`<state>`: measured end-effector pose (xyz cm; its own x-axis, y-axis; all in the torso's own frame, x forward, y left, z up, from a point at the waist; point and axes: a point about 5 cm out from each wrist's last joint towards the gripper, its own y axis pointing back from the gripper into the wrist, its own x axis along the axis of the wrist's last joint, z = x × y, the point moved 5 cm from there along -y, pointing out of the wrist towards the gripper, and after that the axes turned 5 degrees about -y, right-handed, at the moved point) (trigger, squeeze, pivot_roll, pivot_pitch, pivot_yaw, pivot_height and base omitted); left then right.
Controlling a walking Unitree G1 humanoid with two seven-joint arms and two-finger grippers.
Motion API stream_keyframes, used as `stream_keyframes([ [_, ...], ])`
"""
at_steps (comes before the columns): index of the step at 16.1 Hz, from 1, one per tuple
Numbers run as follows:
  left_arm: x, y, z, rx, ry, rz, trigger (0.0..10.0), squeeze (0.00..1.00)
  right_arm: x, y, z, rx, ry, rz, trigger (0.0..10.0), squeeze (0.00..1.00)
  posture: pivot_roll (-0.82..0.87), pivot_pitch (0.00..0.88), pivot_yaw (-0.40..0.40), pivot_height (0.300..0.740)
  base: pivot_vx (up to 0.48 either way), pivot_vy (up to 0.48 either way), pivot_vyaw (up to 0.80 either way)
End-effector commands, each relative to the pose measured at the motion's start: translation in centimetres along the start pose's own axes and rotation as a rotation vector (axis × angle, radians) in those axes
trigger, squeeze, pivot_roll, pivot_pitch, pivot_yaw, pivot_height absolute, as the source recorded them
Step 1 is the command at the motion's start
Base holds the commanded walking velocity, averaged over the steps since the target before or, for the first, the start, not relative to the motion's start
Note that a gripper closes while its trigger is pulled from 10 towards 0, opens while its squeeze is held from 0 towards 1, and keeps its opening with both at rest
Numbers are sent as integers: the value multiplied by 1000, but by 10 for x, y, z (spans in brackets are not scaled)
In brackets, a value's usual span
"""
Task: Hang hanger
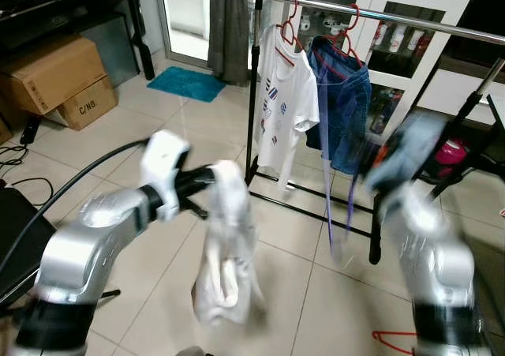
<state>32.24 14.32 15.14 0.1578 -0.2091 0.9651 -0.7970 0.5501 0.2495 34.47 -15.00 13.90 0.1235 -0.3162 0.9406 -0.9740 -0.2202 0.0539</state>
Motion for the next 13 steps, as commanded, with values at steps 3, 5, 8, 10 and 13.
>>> stream_keyframes([
  [3,-9,3,-7,224,34,42,10000,0,-18,17,0,-24,-48,-81,10000,0,-41,0,-47,740,0,0,0],
  [5,-10,-1,7,219,46,79,10000,0,-18,23,19,-148,-58,-66,10000,0,-42,0,-52,740,0,0,-794],
  [8,-8,-7,14,236,51,105,10000,0,-2,24,17,-150,-125,32,10000,0,-46,0,-58,740,0,0,-796],
  [10,-8,-7,14,246,48,109,10000,0,3,23,16,-163,-159,72,10000,0,-46,0,-59,740,0,0,-800],
  [13,-7,-8,12,257,45,120,10000,0,8,20,10,-163,-212,111,10000,0,-45,0,-60,740,0,0,-800],
])
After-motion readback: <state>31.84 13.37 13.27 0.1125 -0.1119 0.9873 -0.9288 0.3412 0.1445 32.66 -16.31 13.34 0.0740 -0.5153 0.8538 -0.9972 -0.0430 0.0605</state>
